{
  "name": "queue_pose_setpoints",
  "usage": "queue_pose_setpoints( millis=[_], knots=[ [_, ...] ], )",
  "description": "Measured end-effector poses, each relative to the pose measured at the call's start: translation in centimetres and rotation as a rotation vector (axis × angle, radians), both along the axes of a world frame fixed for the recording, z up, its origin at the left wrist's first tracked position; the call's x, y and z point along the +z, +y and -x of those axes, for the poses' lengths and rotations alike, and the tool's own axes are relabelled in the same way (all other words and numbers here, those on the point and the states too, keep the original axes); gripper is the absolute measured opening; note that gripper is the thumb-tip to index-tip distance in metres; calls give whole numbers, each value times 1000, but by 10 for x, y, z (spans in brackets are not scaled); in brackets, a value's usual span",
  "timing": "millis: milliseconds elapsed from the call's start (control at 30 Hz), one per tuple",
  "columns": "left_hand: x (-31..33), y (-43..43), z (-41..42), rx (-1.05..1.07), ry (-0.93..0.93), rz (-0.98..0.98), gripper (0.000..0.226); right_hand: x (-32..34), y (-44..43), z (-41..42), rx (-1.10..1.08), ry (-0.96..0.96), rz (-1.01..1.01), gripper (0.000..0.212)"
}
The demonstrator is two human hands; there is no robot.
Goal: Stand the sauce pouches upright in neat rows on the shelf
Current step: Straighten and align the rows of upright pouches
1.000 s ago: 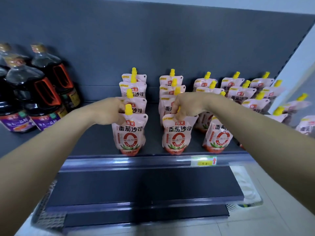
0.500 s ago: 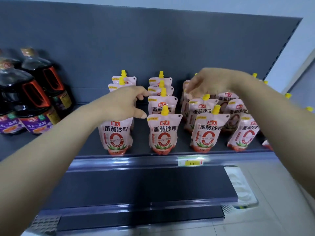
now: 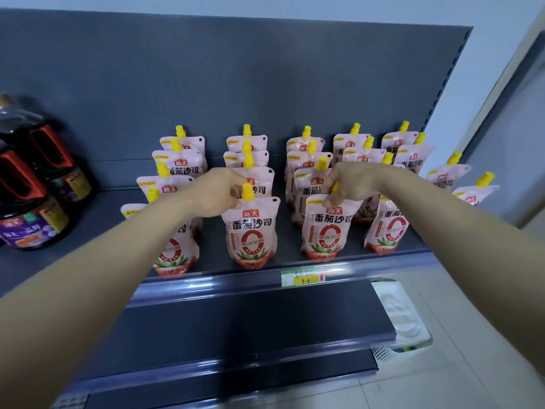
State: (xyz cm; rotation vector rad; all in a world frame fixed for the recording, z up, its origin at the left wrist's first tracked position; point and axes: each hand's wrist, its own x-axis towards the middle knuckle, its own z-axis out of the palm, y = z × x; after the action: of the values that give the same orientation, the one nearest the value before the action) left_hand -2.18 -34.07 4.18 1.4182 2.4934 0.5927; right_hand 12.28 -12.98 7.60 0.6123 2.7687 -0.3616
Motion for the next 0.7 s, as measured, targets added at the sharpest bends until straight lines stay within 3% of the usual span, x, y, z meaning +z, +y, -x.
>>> queue_pose_setpoints(
  millis=[100, 567, 700],
  knots=[
    [1, 1, -2, 9, -5, -10, 26, -1, 1, 1, 26, 16, -4, 26],
    [11, 2, -10, 52, -16, 66, 5, 5, 6, -7, 57, 117, 86, 34],
    [32, 4, -23, 76, -11, 55, 36, 22, 14, -18, 44, 230, 100, 28]
  ],
)
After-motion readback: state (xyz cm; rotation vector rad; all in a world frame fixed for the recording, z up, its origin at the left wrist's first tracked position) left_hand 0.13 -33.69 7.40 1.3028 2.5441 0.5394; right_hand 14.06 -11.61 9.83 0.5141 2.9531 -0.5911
